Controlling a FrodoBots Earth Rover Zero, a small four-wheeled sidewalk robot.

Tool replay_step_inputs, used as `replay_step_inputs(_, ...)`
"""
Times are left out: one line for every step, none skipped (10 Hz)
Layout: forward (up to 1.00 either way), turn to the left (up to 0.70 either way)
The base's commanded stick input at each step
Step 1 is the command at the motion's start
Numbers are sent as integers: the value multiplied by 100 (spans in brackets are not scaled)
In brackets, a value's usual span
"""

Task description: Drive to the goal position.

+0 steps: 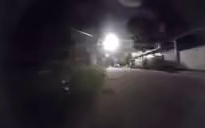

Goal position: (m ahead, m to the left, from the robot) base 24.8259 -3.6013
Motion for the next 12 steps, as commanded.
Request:
replay_step_inputs(70,0)
replay_step_inputs(70,0)
replay_step_inputs(70,0)
replay_step_inputs(70,0)
replay_step_inputs(70,0)
replay_step_inputs(70,0)
replay_step_inputs(70,0)
replay_step_inputs(70,0)
replay_step_inputs(70,0)
replay_step_inputs(70,0)
replay_step_inputs(70,0)
replay_step_inputs(70,0)
